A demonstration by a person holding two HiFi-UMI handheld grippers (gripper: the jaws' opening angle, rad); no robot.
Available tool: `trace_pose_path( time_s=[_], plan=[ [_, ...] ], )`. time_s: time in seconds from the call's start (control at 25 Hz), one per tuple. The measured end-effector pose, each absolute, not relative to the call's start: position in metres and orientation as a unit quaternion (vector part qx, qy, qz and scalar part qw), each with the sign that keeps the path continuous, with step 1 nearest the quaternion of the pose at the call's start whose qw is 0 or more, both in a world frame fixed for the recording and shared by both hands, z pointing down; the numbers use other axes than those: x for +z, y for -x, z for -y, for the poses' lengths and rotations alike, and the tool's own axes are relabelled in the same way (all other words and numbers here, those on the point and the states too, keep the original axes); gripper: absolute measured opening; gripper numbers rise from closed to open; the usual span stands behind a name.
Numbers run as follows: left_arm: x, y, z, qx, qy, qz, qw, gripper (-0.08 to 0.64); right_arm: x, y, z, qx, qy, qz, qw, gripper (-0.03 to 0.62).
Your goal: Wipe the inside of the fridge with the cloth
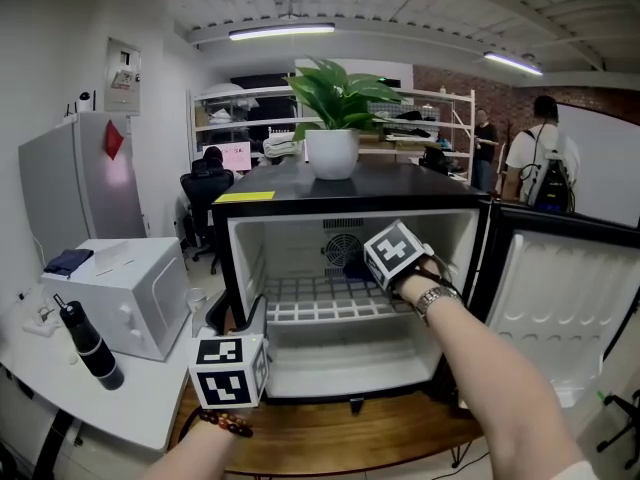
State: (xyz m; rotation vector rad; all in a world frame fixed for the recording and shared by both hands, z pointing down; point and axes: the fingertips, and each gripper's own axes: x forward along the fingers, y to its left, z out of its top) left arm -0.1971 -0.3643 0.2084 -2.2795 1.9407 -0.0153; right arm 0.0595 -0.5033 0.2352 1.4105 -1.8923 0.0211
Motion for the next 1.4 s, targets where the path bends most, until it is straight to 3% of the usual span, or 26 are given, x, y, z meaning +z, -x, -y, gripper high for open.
trace_pose_path(
  time_s=[0.64, 1.04, 1.4],
  plan=[
    [0.21, 0.196, 0.366, -0.009, 0.758, -0.648, 0.075, 0.222, 0.217, -0.087, 0.505, -0.012, -0.608, 0.711, 0.353, 0.048],
    [0.211, 0.195, 0.365, -0.01, 0.765, -0.64, 0.07, 0.222, 0.168, 0.022, 0.457, -0.066, -0.512, 0.823, 0.237, 0.048],
    [0.215, 0.195, 0.366, -0.027, 0.768, -0.636, 0.068, 0.219, 0.17, 0.111, 0.409, -0.078, -0.426, 0.878, 0.203, 0.048]
  ],
)
